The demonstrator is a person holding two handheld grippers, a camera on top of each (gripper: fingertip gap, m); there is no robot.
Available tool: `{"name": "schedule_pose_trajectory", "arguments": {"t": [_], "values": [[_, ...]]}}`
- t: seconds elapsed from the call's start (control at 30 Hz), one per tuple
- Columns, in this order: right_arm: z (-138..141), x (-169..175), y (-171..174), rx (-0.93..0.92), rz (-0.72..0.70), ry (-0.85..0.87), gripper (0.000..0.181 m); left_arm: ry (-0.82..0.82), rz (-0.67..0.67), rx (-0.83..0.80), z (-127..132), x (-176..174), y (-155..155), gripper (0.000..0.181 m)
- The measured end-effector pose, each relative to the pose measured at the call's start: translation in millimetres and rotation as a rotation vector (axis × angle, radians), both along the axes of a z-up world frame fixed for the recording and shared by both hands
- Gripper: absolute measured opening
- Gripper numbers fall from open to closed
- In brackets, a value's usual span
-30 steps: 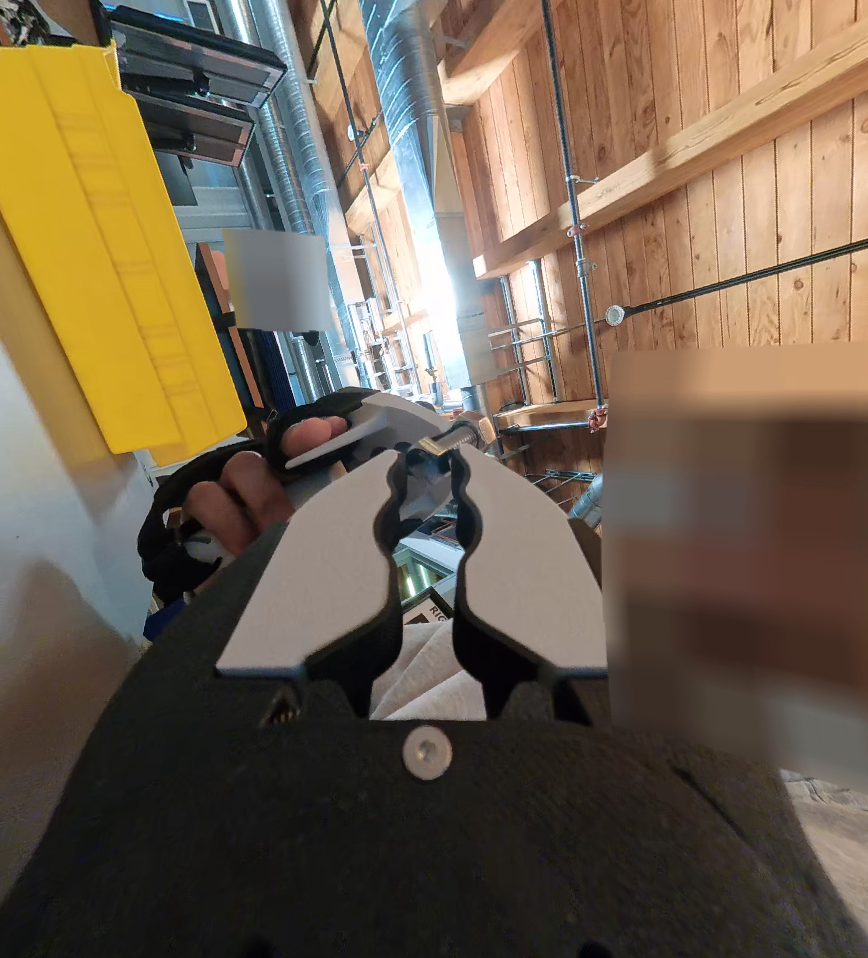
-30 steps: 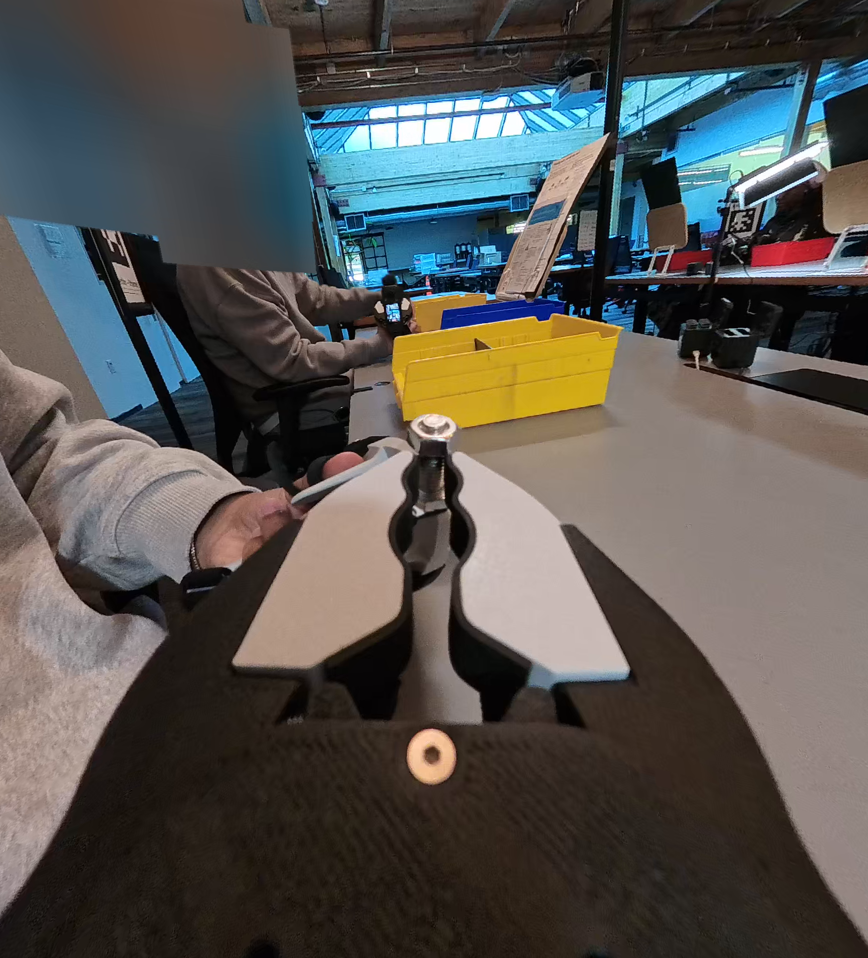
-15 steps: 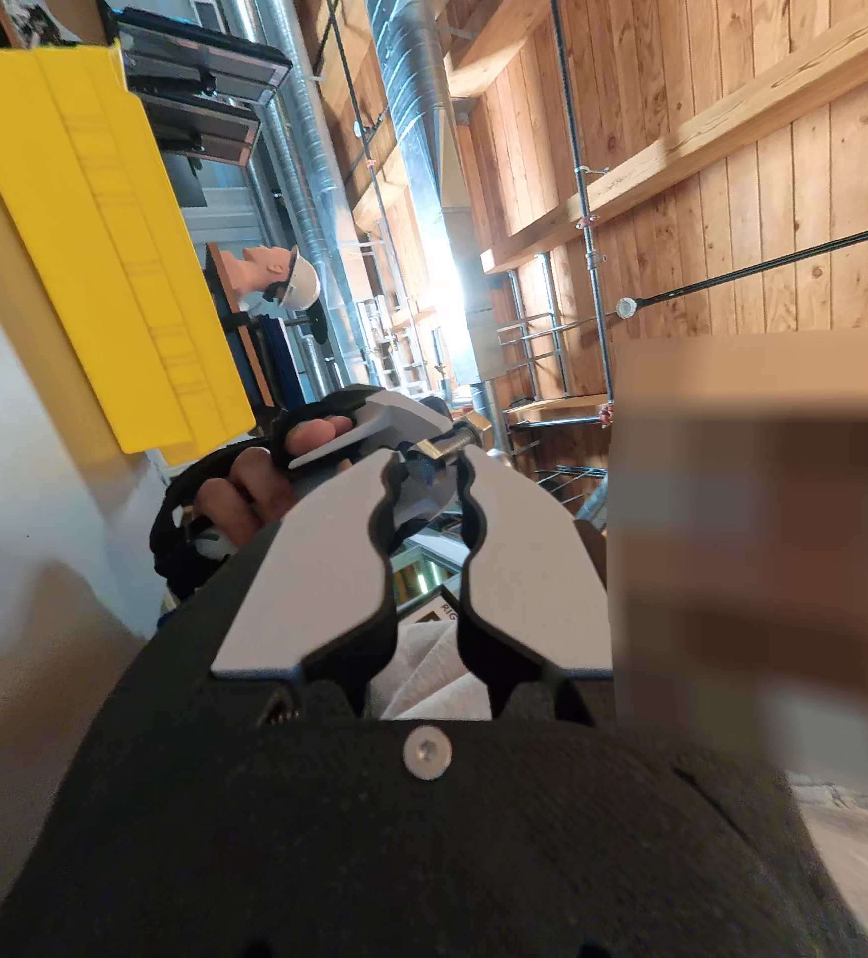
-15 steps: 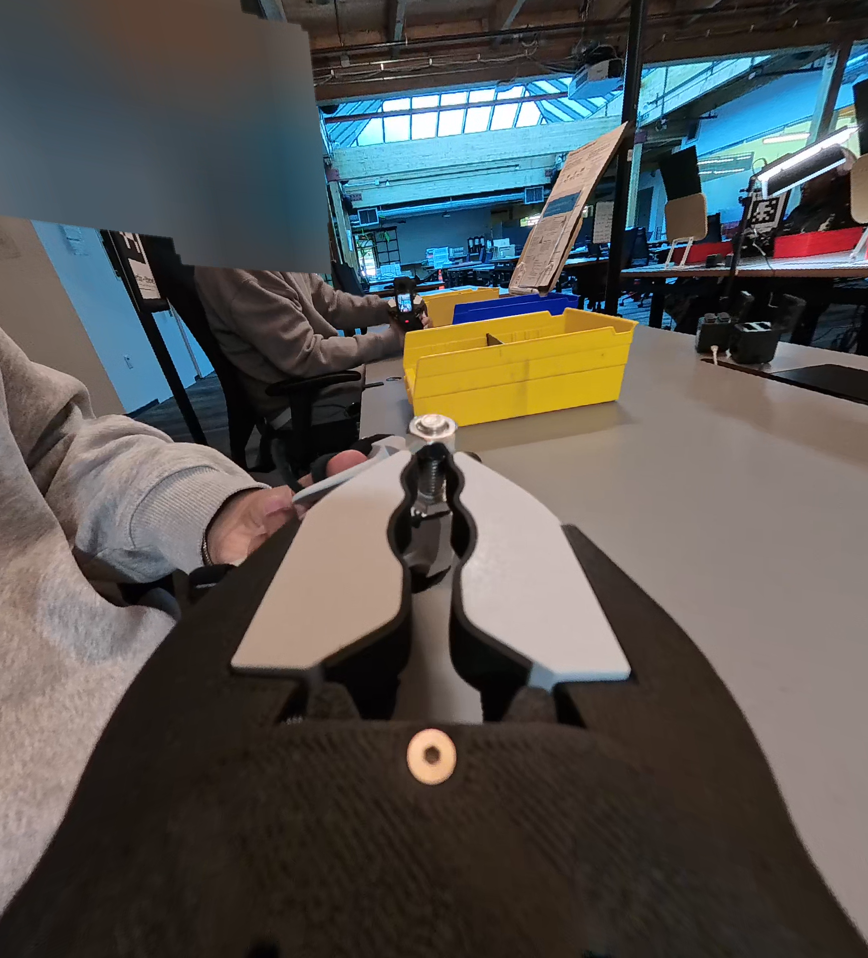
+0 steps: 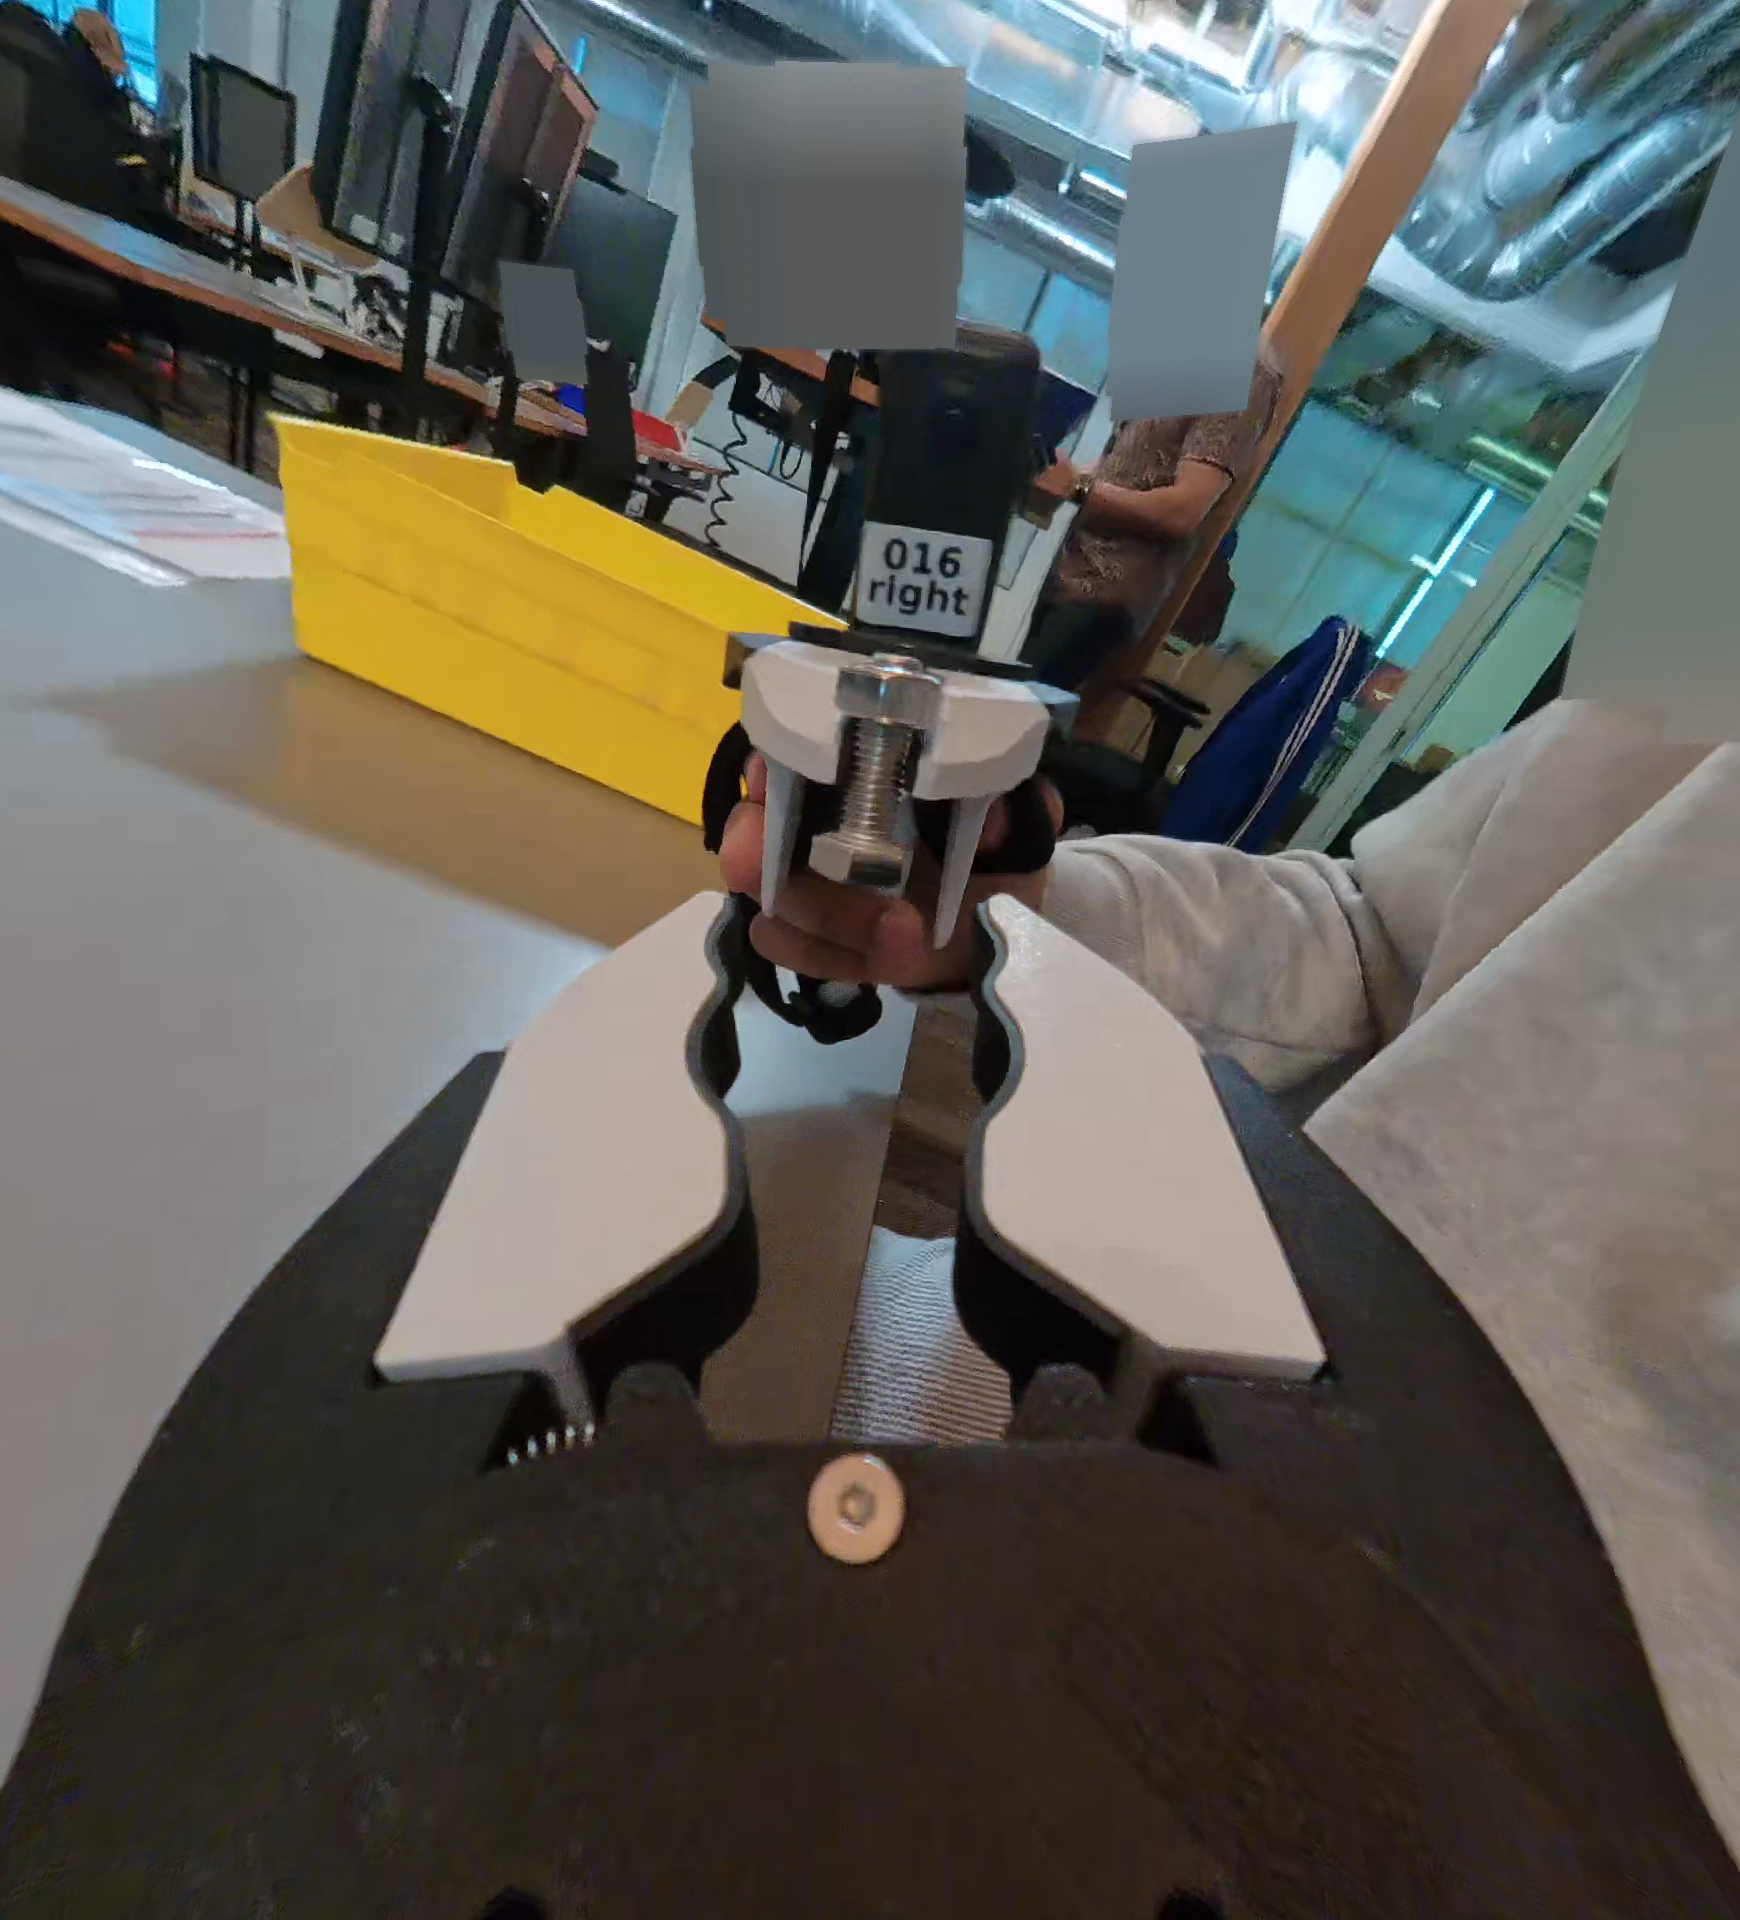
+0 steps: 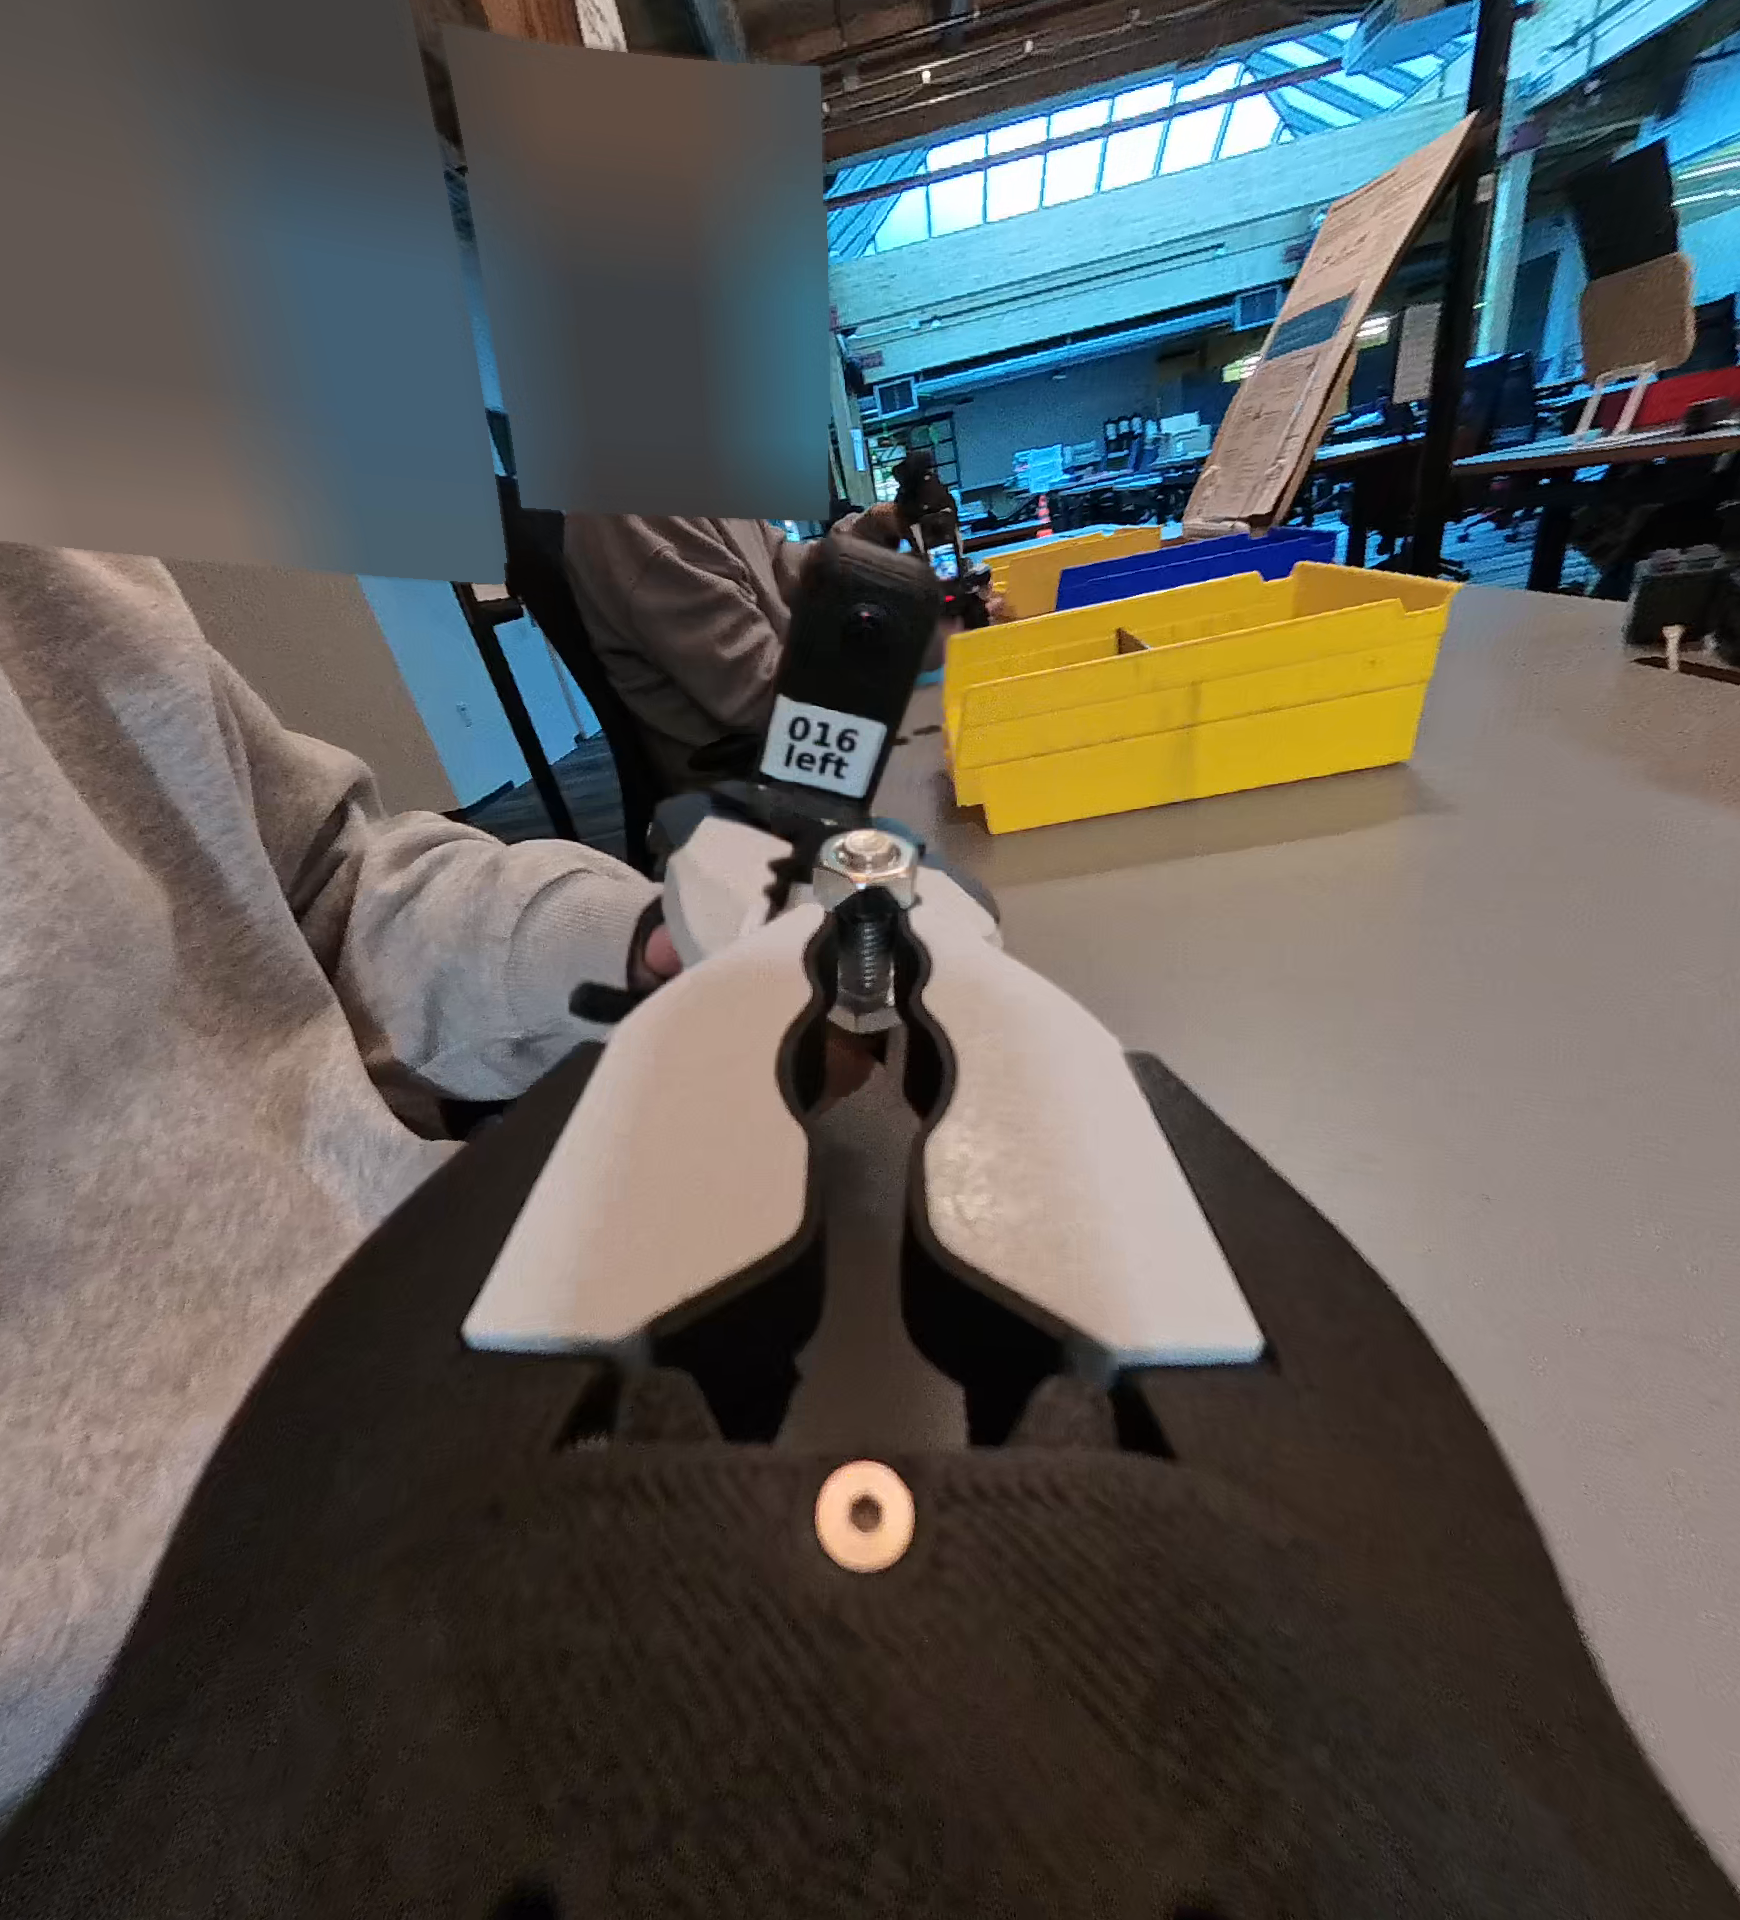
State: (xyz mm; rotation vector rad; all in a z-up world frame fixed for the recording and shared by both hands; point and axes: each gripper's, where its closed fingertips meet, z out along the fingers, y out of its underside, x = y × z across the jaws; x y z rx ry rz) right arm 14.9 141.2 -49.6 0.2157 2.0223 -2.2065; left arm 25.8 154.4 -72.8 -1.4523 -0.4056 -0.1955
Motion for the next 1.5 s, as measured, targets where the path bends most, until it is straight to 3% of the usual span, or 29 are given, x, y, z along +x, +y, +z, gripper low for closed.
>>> {"name": "schedule_pose_trajectory", "arguments": {"t": [0.5, 0.7, 1.0, 1.5], "values": [[-5, 22, -4, 0.022, 0.176, -0.056, 0.009, 0.069, -0.094, 0.003, 2, 21, 5, 0.026], [-7, 25, -5, 0.029, 0.2, -0.062, 0.009, 0.09, -0.078, -0.012, -1, 19, 5, 0.017], [-6, 23, -6, 0.016, 0.182, -0.051, 0.01, 0.129, -0.041, -0.02, 0, 16, 3, 0.017], [14, 3, -8, -0.103, -0.035, 0.04, 0.057, 0.149, 0.145, -0.028, 0, -12, -10, 0.017]]}}
